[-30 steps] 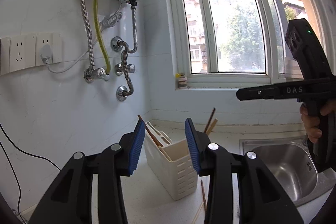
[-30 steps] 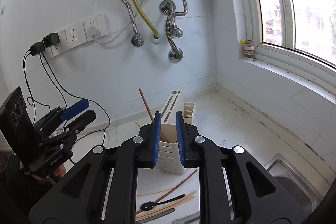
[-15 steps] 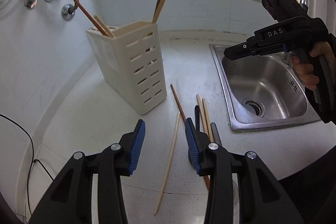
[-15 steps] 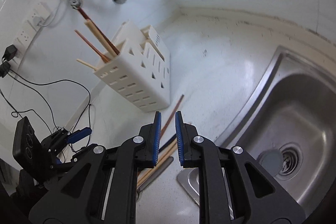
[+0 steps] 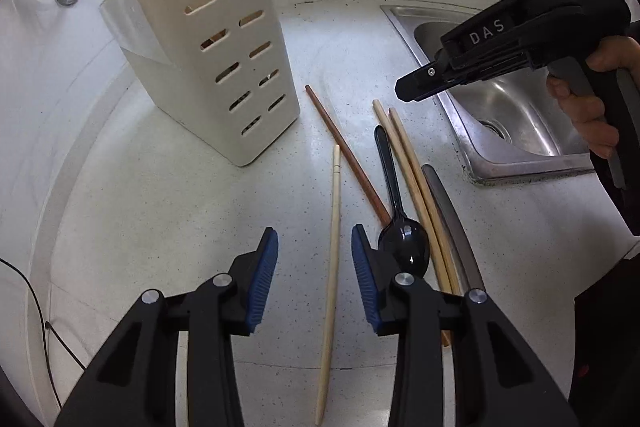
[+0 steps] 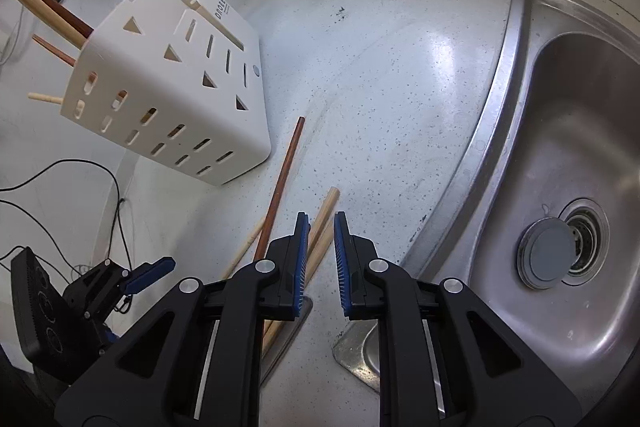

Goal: Organize utensils
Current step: 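Move the open right tool back to the chopsticks on the counter, then close the right tool on a light chopstick while the left tool grasps another light chopstick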

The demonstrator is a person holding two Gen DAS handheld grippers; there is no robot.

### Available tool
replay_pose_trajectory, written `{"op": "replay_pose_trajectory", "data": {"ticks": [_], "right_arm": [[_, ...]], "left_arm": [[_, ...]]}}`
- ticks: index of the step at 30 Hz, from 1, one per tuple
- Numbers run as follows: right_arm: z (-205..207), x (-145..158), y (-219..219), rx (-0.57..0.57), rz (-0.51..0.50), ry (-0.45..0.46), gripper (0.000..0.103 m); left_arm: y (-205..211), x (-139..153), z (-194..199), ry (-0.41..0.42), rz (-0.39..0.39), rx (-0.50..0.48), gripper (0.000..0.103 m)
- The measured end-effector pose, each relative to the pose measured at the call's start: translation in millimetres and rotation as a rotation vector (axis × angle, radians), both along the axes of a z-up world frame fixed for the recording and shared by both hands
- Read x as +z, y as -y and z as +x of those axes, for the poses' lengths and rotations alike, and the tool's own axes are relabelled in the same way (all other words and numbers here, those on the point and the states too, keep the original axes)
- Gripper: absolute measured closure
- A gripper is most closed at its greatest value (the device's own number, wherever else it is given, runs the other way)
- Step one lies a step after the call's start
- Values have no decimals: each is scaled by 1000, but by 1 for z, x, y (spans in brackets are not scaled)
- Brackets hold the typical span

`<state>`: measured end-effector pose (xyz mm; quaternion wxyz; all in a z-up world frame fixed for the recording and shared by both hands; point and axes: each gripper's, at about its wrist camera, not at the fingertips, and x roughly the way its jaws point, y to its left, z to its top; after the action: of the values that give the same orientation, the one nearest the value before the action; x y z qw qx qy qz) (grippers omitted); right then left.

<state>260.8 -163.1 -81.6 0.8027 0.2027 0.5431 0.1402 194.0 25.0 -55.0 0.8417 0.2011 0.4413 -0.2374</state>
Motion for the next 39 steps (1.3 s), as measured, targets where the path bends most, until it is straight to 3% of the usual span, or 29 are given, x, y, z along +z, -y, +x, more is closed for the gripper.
{"op": "replay_pose_trajectory", "data": {"ticks": [5, 13, 25, 29, 35, 39], "right_arm": [[2, -5, -17, -17, -90, 2, 89], [-6, -9, -43, -3, -260, 46, 90], [-12, -14, -25, -27, -158, 56, 92], [-12, -12, -32, -21, -193, 58, 92], [2, -8, -51, -61, -318, -13, 92], [7, -8, -54, -103, -339, -11, 94]], "left_arm": [[-2, -7, 11, -62, -9, -46, 68], [-3, -14, 15, -87, 0, -69, 68], [-10, -22, 21, -102, -22, -54, 68], [-11, -21, 25, -119, -28, -46, 68], [-4, -20, 34, -153, -8, -46, 69], [1, -20, 40, -164, 5, -32, 71]]}}
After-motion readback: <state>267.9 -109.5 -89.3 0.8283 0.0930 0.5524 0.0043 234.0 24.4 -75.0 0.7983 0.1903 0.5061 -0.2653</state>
